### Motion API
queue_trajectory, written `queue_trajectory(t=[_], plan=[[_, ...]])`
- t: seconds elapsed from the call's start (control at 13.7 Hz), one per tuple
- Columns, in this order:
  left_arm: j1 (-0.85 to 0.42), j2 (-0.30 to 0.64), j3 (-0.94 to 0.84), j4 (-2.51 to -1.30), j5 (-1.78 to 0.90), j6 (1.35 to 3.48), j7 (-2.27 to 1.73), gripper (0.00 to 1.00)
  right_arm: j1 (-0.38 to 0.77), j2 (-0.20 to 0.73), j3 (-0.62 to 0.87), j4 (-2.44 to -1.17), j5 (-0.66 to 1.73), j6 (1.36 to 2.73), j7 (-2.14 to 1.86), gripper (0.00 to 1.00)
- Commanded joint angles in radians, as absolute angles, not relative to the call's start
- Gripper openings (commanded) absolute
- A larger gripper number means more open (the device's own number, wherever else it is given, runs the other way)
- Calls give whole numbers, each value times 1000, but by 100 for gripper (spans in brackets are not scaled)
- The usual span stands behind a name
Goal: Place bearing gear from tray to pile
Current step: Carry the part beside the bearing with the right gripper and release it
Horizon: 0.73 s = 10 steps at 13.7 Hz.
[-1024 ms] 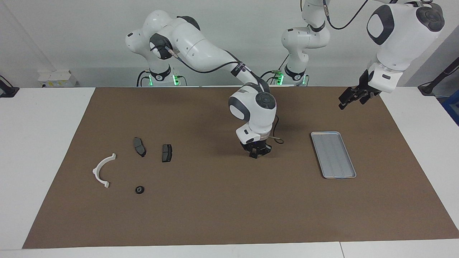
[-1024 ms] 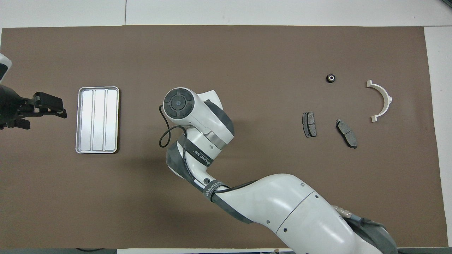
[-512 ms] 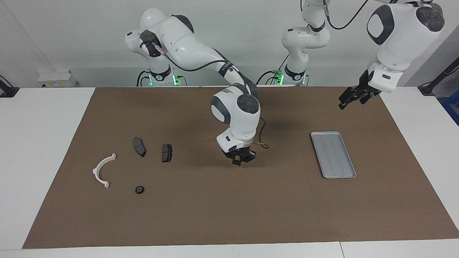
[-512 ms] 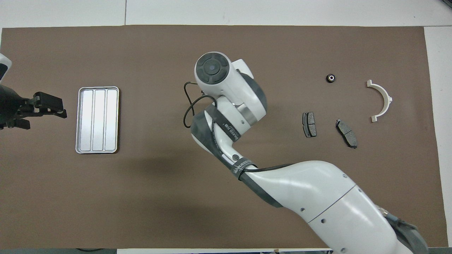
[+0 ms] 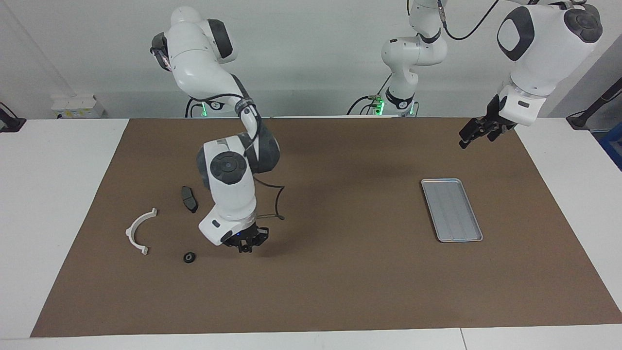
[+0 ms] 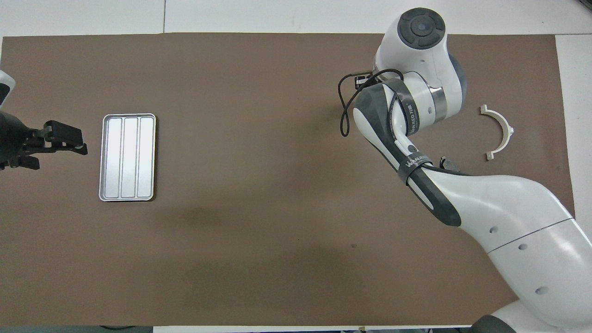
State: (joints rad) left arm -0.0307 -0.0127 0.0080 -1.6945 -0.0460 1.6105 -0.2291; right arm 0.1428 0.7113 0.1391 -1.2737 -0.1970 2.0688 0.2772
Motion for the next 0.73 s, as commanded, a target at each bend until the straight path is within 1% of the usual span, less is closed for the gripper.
queue_trajectory(t=[0.0,0.29,0.51,0.59,0.66], plan=[[-26,-21,5,-1692,-52,1597,-221,100,66,655,156,-1449,-186,2216,177,0],[-26,-21,5,-1692,-54,1597,-222,100,34,664,156,-1500,-186,2299,135,0],[-26,-21,5,-1694,-52,1597,-221,100,35,664,156,-1503,-184,2301,137,0],[-26,-21,5,-1692,-52,1597,-221,100,37,663,156,-1503,-184,2301,143,32],[-26,-21,5,-1692,-52,1597,-221,100,41,661,156,-1503,-183,2298,147,99]])
